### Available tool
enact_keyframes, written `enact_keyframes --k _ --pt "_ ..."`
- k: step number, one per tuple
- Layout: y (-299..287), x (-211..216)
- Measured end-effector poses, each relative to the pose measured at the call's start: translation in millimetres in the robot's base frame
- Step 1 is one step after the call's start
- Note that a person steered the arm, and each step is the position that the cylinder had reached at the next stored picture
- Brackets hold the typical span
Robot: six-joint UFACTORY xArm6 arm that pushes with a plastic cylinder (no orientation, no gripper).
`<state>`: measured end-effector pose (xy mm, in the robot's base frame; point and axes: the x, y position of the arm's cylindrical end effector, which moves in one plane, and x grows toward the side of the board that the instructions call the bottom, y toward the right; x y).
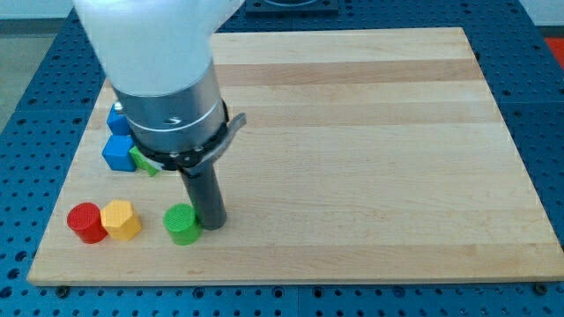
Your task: Move the group of blocks closer to each other to form a group at the left center of the board
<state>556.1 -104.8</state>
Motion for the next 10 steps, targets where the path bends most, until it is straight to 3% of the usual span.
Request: enact_keyframes --k 3,5,10 --pt "-48.6 0.0" --pt "-18.2 -26.0" --pt "-124.8 -38.8"
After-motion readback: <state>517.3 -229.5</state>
